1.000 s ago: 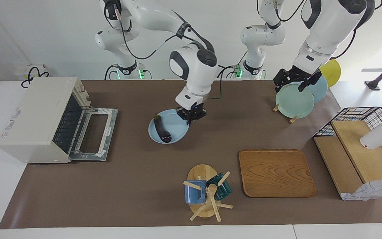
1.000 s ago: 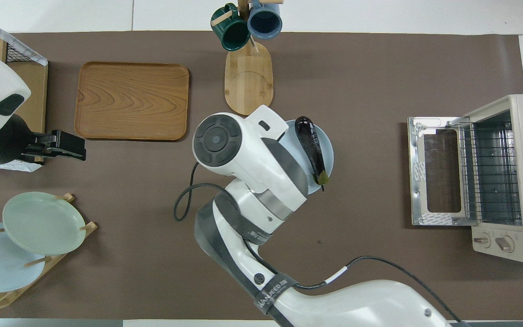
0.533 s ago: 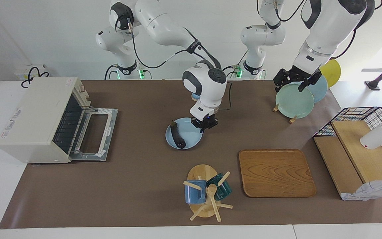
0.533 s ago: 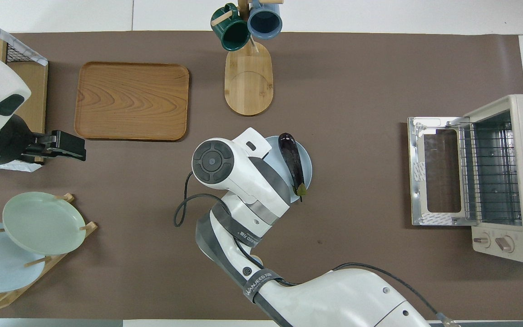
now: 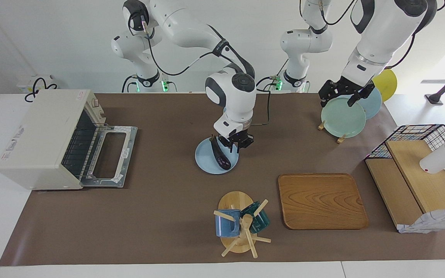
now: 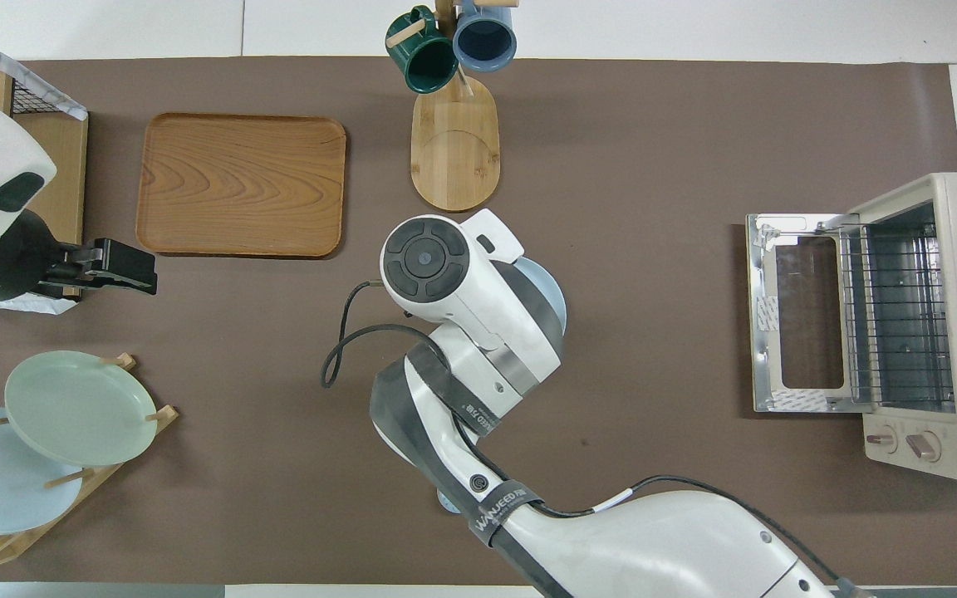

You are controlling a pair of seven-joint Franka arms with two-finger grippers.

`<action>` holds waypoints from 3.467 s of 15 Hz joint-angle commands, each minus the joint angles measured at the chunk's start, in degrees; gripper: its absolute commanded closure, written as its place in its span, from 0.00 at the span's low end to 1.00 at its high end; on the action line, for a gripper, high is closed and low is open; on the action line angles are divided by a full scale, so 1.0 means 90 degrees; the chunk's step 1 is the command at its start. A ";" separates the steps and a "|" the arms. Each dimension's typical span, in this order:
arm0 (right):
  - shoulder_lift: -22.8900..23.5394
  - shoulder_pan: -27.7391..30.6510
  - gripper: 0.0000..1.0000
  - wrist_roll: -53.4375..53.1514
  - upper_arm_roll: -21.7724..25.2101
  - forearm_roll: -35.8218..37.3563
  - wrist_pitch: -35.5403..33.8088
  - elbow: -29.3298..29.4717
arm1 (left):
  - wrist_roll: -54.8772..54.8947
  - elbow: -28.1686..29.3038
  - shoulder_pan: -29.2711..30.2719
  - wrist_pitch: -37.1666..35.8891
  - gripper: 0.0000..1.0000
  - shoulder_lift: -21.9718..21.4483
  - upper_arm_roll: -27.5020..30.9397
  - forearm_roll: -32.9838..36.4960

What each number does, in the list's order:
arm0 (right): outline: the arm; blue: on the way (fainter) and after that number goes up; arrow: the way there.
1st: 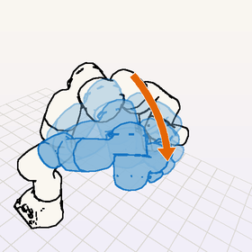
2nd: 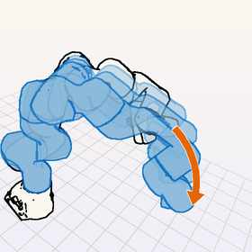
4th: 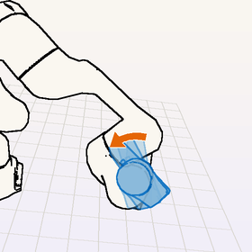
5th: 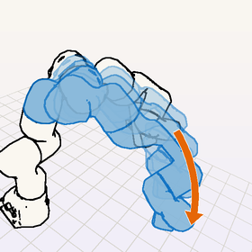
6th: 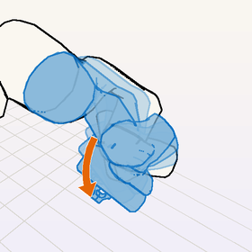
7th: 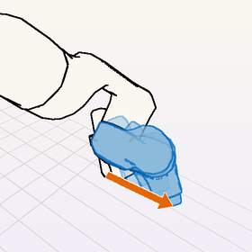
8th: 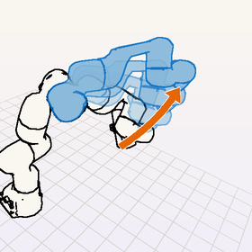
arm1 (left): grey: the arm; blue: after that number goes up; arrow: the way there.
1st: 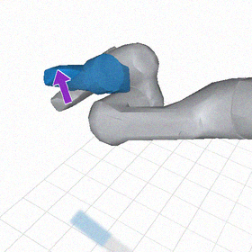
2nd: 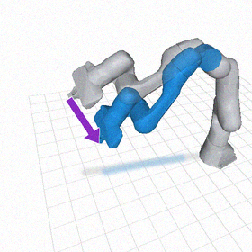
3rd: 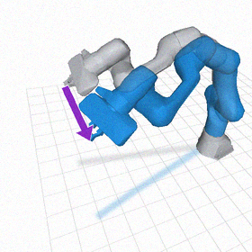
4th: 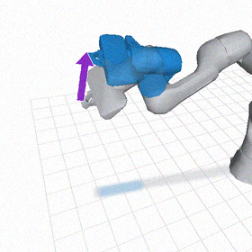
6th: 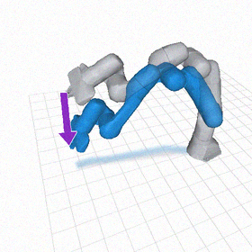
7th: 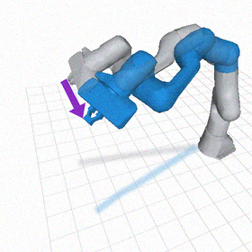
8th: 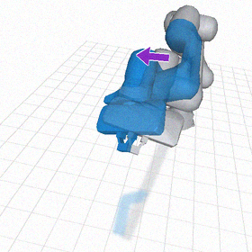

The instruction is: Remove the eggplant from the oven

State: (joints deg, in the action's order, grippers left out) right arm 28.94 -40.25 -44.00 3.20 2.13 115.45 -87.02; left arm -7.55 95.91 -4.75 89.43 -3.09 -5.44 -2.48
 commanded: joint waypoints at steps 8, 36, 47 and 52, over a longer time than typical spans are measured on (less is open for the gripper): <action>-0.1183 0.2020 0.93 0.1431 -0.0024 0.1140 -0.0779 -0.2115 | -0.0223 0.0241 -0.0223 0.0414 0.00 -0.0076 -0.0108 0.0090; -0.2257 0.4111 0.93 0.4332 -0.0034 0.1756 -0.1459 -0.2168 | -0.2530 0.0856 -0.3974 0.5962 0.01 0.3312 -0.0109 -0.0417; -0.2804 0.4639 0.92 0.5367 -0.0034 0.1250 -0.2279 -0.1905 | -0.2530 0.1033 -0.3887 0.6158 0.83 0.3283 -0.0109 -0.0417; -0.2824 0.4561 0.87 0.5387 -0.0102 0.0507 -0.2993 -0.0968 | -0.2501 0.0935 -0.3624 0.5739 1.00 0.3050 -0.0079 -0.0437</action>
State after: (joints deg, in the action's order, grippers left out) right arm 3.70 0.85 2.94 2.69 9.20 91.14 -99.03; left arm -30.39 103.90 -39.13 143.87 26.98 -6.48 -5.80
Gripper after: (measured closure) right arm 0.868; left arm 0.621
